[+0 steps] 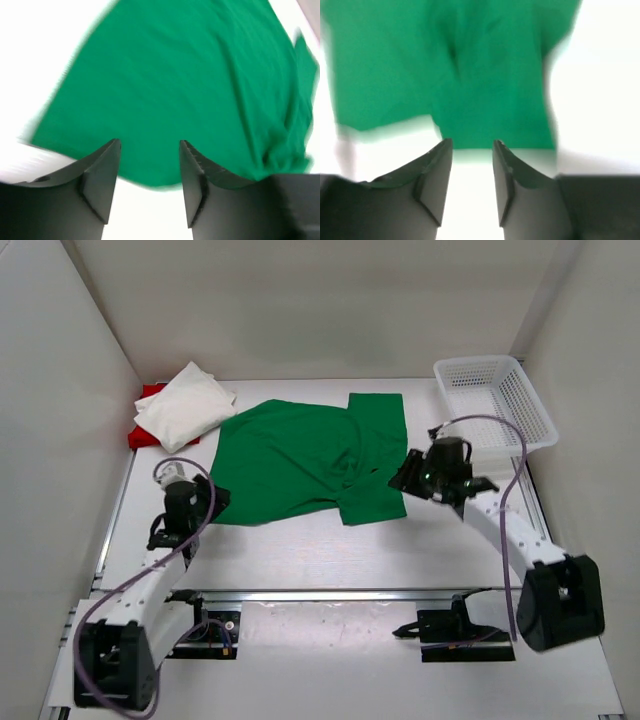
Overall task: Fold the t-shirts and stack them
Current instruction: Flatten out the tshirt
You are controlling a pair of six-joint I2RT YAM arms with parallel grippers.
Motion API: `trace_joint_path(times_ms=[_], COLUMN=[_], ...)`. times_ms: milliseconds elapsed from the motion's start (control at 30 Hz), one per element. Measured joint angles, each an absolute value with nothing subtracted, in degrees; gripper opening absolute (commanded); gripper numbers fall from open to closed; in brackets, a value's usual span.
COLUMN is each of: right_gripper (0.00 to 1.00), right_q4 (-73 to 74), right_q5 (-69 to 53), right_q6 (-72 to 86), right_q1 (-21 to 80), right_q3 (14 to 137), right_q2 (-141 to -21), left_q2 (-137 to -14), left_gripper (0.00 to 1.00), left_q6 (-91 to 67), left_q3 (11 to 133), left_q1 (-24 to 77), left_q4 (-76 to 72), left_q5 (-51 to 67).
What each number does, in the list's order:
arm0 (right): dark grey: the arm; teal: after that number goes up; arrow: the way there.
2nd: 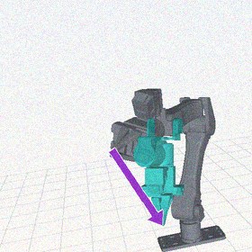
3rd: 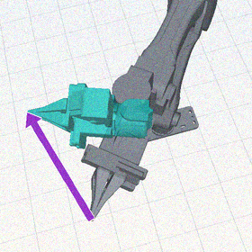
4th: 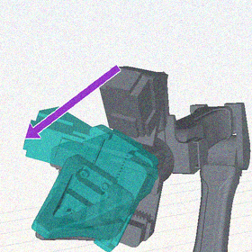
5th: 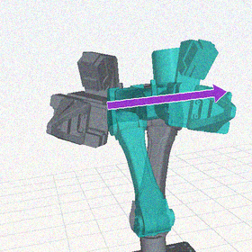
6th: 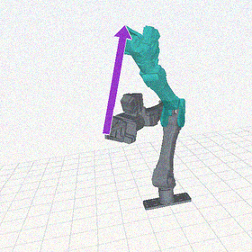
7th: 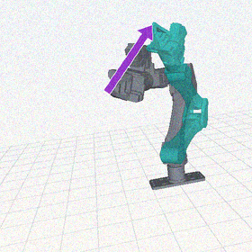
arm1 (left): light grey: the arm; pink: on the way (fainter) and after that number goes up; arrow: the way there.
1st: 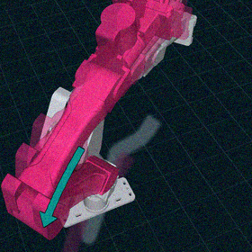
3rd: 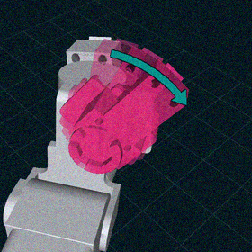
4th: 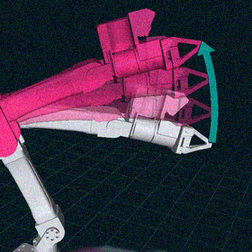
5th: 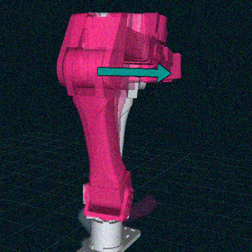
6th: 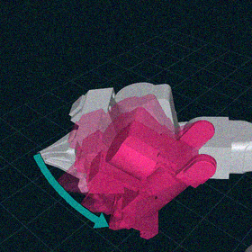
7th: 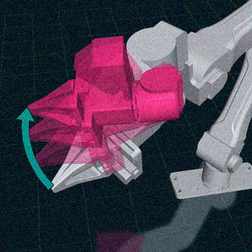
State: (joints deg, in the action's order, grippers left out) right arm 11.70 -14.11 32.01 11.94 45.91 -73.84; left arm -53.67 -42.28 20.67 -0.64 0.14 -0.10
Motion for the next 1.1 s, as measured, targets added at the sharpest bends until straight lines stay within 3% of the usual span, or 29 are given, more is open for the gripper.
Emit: trace_joint_path(times_ms=[33, 100, 167, 200, 233, 300, 533, 767, 1100], right_gripper=[0.37, 0.41, 0.58, 0.94, 0.99, 0.99, 0.99, 0.99, 0.99], right_q4=[16.91, 10.26, 4.95, 1.96, 0.03, -2.15, -9.3, 3.27, 5.19], right_q5=[-13.56, -11.62, -10.74, -9.89, -8.64, -5.45, 11.2, 27.9, 29.45], right_q6=[31.81, 31.75, 32.34, 32.42, 32.8, 32.12, 34.94, 39.86, 44.56], right_q1=[13.93, 19.94, 26.09, 29.43, 32.25, 37.43, 44.64, 46.02, 45.74], right_q3=[46.09, 40.73, 39.77, 40.05, 40.97, 44.56, 55.09, 69.69, 72.58], right_q2=[-71.64, -68.38, -69.56, -70.7, -71.94, -74.52, -83.9, -100.73, -103.74], left_q2=[-52.23, -50.17, -52.47, -55.35, -59.24, -65.36, -78.13, -86.98, -93.58], left_gripper=[0.63, 0.69, 0.73, 0.73, 0.76, 0.99, 0.99, 0.99, 0.99], left_q6=[-41.82, -41.01, -40.23, -39.88, -39.75, -39.44, -37.69, -34.28, -29.28], left_q3=[20.71, 21.96, 25.82, 29.04, 32.67, 37.3, 43.31, 47.75, 58.46], left_q1=[2.52, 14.48, 26.5, 31.53, 34.89, 36.97, 40.66, 45.63, 49.5], left_q4=[1.39, 3.33, 4.12, 4.21, 3.57, 1.89, 5.69, 12.19, 16.36], left_q5=[-1.48, -5.52, -9.19, -10.39, -10.59, -10.57, -21.12, -41.19, -54.3])
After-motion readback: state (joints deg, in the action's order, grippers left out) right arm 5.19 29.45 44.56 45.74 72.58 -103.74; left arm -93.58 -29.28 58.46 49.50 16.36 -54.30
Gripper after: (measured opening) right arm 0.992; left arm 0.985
